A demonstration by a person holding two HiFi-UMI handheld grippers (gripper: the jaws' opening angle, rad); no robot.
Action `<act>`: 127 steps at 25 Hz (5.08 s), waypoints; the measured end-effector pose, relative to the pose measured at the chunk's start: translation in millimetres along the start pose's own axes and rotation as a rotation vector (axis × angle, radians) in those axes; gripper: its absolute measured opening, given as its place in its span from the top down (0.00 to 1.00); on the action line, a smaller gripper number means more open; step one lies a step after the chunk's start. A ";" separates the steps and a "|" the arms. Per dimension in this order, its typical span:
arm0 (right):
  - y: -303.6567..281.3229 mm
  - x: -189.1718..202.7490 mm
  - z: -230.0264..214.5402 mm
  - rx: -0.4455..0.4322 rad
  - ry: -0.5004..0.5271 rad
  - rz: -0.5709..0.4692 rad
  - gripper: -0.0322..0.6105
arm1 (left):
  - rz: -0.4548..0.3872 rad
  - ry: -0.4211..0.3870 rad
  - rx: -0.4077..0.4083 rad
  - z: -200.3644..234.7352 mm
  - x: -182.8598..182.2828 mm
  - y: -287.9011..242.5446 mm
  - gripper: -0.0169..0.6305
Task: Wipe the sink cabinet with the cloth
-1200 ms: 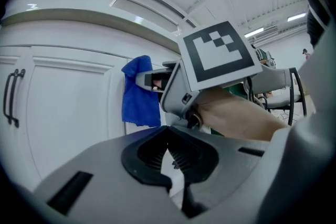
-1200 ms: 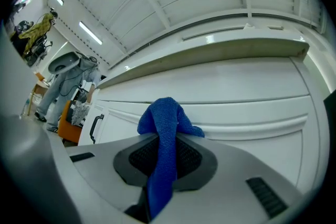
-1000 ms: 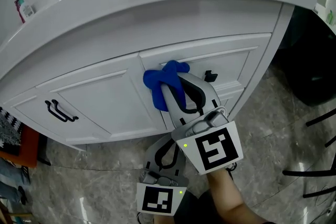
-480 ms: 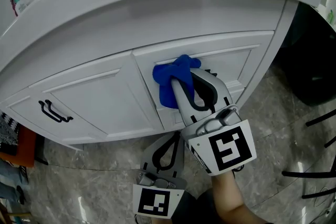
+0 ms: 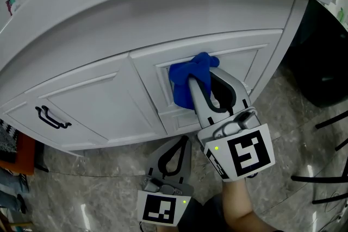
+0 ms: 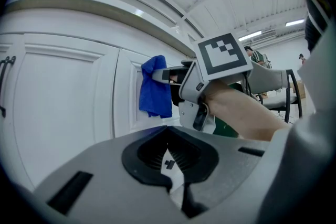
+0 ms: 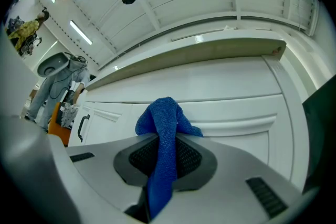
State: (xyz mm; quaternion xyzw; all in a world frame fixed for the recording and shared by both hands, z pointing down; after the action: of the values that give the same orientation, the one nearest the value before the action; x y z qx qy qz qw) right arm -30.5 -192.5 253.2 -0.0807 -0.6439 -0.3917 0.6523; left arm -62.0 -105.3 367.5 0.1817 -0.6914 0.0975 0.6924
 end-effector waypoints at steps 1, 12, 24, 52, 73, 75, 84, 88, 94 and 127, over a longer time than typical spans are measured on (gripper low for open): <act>1.2 -0.1 -2.9 0.008 0.000 0.000 0.86 | -0.001 0.000 0.002 -0.2 0.0 -0.2 0.97; 15.3 -0.5 -37.0 0.107 -0.023 0.005 0.86 | -0.001 0.008 0.002 0.6 -0.1 1.3 0.97; 25.9 1.7 -59.5 0.155 -0.076 -0.010 0.86 | -0.002 0.014 -0.003 0.7 -2.8 4.4 0.97; 69.5 6.3 -129.9 0.406 0.111 0.002 0.86 | -0.003 0.021 0.013 -6.4 -0.7 -2.0 0.97; 91.9 12.9 -66.9 0.319 0.059 0.105 0.86 | -0.008 0.028 -0.017 2.5 -6.1 5.4 0.97; 88.2 24.6 -45.2 0.271 0.044 0.134 0.86 | -0.009 0.032 -0.031 6.1 -7.4 8.9 0.97; 54.5 48.1 25.0 0.096 -0.034 0.157 0.86 | 0.016 -0.010 -0.085 21.8 -9.1 26.2 0.97; 41.9 52.5 47.1 0.043 -0.066 0.133 0.86 | 0.025 -0.023 -0.105 28.8 -8.1 30.5 0.97; 19.6 56.4 77.1 -0.043 -0.128 0.097 0.86 | 0.050 -0.037 -0.148 40.3 -2.2 32.2 0.97; 34.5 87.6 6.6 0.068 -0.014 0.150 0.86 | 0.040 -0.007 -0.113 26.7 12.0 9.0 0.97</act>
State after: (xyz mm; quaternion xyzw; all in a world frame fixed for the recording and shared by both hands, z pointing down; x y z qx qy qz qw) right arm -26.3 -200.7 347.1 -0.1095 -0.6536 -0.3189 0.6776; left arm -89.8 -108.7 379.9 0.1288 -0.7016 0.0713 0.6972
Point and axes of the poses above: the fingertips, and each gripper's own axes: y backward along the fingers, z to its left, x out of its underside, the point moved 2 cm from there along y, backward along the fingers, and after that the axes turned 8 degrees about -z, right-handed, at the moved point
